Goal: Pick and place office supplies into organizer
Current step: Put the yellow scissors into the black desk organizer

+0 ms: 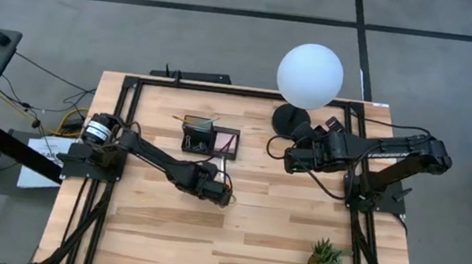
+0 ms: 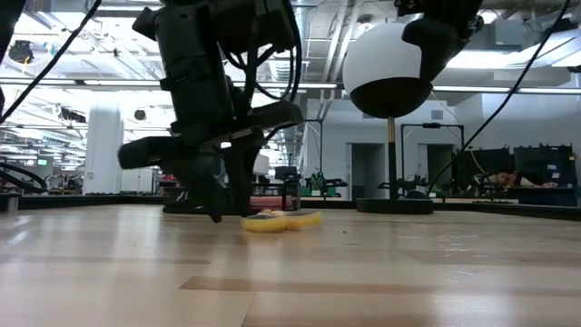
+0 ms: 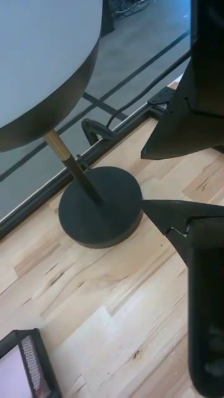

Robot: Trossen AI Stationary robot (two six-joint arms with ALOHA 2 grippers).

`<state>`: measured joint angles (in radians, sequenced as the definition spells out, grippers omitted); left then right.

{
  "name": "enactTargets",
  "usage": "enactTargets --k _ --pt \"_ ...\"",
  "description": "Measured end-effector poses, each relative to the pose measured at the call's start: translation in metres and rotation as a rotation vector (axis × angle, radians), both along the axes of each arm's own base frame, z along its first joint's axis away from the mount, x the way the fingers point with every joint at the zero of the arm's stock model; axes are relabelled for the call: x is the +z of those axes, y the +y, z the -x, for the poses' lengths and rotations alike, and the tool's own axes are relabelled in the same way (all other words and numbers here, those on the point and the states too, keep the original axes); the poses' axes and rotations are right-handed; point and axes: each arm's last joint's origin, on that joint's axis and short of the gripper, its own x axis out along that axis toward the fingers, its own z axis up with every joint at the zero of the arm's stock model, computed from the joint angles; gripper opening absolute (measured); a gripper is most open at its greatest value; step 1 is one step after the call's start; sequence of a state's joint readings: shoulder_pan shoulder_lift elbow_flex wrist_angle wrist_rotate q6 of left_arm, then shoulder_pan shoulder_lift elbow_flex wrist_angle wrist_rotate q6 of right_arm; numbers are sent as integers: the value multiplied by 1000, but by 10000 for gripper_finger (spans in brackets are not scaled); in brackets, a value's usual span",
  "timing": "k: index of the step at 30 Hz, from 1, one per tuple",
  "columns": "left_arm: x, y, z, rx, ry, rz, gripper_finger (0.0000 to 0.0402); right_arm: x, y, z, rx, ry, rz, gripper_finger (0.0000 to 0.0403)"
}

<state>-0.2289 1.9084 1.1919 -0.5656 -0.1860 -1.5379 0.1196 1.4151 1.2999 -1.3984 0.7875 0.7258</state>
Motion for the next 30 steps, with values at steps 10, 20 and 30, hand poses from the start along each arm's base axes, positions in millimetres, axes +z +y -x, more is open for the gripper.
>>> enactTargets --k 10,20,30 --pt "-11 4 -6 -82 91 54 132 0 0 -2 0 -23 0 109" --pt "27 1 -25 -120 82 -33 90 0 0 -2 0 -24 2 109" --pt "22 -2 -34 -178 54 -5 77 0 0 -2 0 -23 3 109"
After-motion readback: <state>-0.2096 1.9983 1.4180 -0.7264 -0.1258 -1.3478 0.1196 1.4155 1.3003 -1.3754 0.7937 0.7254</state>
